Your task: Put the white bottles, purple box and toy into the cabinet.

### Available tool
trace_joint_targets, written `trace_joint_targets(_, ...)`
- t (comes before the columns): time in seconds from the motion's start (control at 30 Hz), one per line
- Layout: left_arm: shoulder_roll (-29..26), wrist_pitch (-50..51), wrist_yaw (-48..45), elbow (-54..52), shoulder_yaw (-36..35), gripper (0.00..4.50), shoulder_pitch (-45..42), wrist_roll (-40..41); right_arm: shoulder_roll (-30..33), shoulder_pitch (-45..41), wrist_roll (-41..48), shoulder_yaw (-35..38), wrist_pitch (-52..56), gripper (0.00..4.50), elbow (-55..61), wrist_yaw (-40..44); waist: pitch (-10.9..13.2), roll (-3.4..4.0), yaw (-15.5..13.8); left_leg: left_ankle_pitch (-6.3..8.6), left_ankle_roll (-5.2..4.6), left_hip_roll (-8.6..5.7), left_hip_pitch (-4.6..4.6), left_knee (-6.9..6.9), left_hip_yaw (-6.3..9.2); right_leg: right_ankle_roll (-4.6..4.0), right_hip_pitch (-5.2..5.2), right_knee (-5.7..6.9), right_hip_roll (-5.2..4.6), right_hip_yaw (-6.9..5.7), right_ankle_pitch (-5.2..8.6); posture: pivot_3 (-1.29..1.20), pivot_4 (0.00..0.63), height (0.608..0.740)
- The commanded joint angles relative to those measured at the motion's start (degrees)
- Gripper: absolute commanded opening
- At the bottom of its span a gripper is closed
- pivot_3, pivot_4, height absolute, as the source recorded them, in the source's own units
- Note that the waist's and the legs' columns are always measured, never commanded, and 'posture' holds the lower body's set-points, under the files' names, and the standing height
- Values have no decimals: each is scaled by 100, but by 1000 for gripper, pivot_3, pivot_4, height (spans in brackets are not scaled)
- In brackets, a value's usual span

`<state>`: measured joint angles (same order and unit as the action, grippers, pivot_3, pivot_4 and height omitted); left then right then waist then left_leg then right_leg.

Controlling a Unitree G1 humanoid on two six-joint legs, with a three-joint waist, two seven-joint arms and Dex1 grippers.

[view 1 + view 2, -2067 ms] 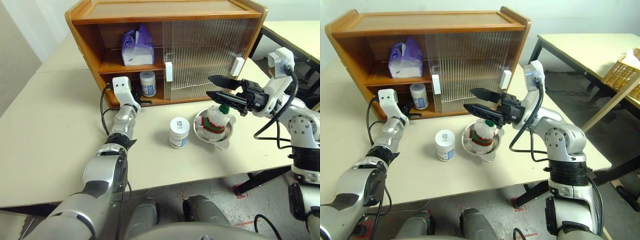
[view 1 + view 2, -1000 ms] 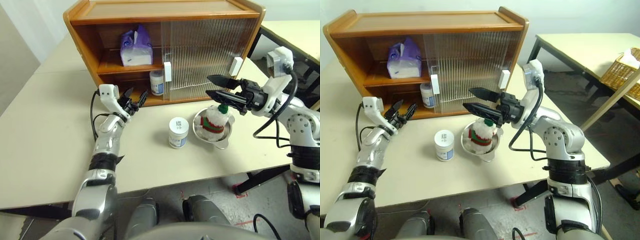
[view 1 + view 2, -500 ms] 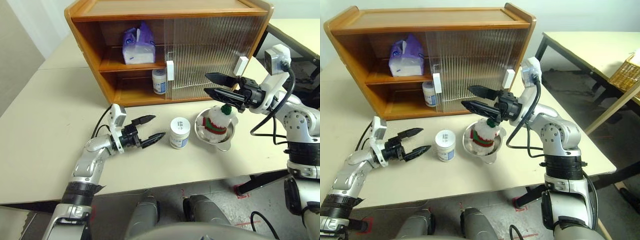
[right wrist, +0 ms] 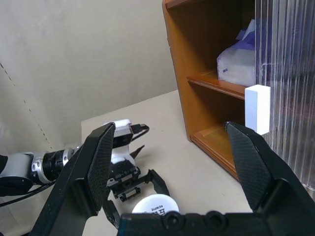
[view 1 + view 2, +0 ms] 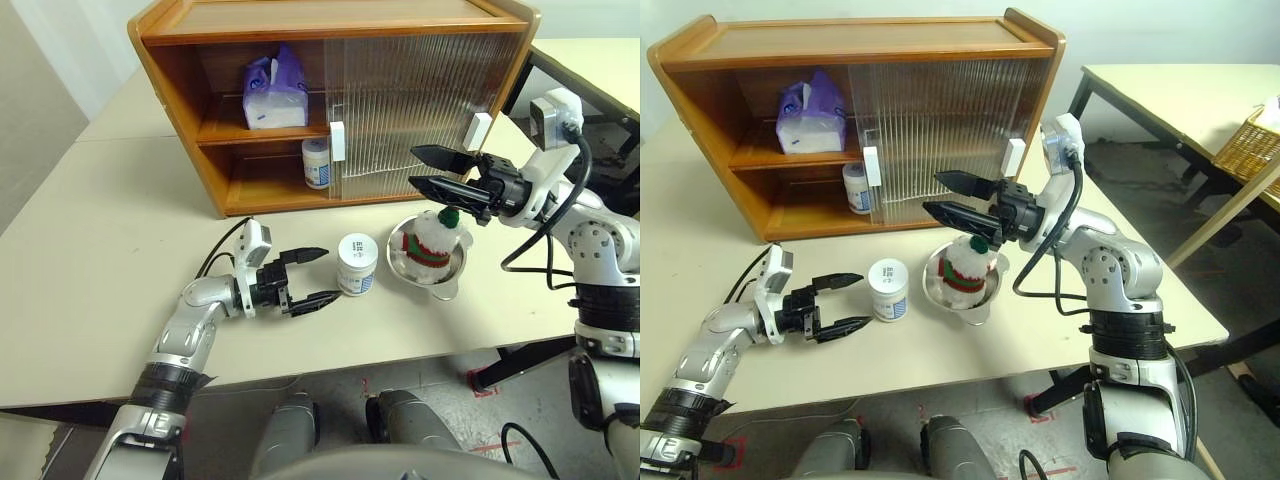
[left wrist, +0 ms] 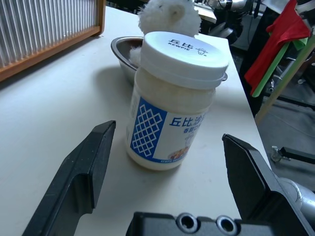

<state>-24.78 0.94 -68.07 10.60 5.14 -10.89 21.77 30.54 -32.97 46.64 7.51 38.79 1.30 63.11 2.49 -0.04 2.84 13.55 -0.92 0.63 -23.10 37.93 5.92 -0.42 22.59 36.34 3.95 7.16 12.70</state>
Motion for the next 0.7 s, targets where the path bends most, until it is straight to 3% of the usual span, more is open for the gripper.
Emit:
trace_joint_targets(0.03, 67, -110, -11, 200, 106, 4491, -102, -135, 74, 35, 13, 45, 25, 4500, 102, -15, -2, 4, 16, 0, 0, 0, 0, 0, 0, 0, 0, 0, 0, 0, -1, -117, 35, 740)
trace_joint_targets(0.7, 404, -340, -56, 897, 267, 4491, -507, -304, 164, 191, 103, 135, 58, 4500, 305, -163, -6, 9, 175, -18, -30, -1, 3, 7, -2, 55, -12, -3, 5, 1, -2, -142, 34, 740)
